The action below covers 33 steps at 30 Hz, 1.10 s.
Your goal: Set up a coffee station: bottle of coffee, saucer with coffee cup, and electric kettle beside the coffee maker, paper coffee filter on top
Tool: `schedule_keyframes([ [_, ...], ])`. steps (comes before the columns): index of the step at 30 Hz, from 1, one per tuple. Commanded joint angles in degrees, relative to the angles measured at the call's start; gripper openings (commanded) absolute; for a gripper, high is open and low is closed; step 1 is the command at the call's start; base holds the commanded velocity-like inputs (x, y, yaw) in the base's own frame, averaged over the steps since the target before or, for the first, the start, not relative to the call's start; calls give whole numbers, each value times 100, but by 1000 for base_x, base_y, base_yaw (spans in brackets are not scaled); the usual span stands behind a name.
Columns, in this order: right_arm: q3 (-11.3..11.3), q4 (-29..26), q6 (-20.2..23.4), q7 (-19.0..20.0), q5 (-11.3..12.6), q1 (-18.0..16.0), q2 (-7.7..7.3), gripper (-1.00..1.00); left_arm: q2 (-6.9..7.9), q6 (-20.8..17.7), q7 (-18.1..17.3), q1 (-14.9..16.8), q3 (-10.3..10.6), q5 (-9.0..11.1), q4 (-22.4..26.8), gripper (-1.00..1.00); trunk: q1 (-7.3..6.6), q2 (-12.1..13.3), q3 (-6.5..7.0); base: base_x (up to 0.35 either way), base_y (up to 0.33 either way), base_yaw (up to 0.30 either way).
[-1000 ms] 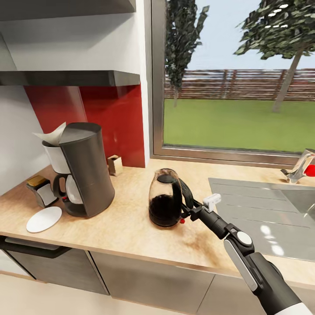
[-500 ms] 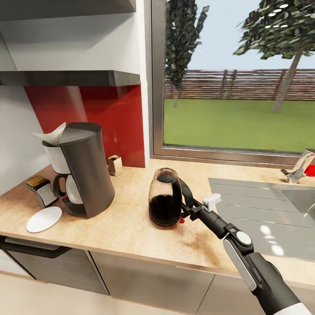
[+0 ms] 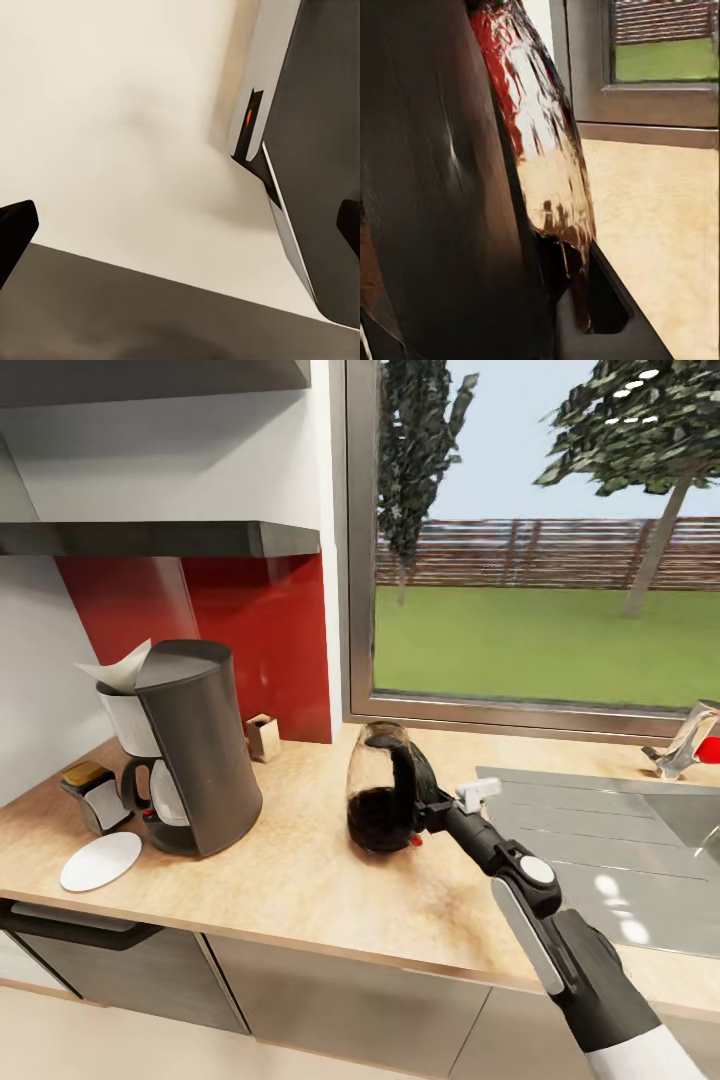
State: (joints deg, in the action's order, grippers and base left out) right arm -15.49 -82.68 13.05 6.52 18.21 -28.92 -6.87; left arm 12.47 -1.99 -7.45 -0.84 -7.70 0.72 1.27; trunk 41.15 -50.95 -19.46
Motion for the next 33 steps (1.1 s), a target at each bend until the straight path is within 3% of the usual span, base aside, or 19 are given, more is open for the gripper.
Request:
schedule_keyframes([
  [1, -6, -13, 111, -44, -131, -39, 76, -100, 1, -21, -27, -4, -39, 8, 13, 100, 1, -5, -6, 0, 0, 0],
  [4, -6, -16, 234, -110, -673, -81, 382, -100, 1, -21, -28, -5, -39, 8, 13, 100, 1, -5, -6, 0, 0, 0],
  [7, -6, -25, 273, -137, -986, -94, 583, -100, 5, -21, -26, -6, -39, 8, 13, 100, 1, -5, -6, 22, 14, 0],
  [23, -3, -11, 236, -133, -1011, -96, 607, -100, 1, -21, -20, -5, -31, 11, 6, 100, 1, -5, -6, 151, 245, 0],
  [33, 6, 22, 218, -142, -995, -96, 616, -100, 9, -21, -25, -8, -30, 15, 5, 100, 1, -5, -6, 28, 39, 0],
])
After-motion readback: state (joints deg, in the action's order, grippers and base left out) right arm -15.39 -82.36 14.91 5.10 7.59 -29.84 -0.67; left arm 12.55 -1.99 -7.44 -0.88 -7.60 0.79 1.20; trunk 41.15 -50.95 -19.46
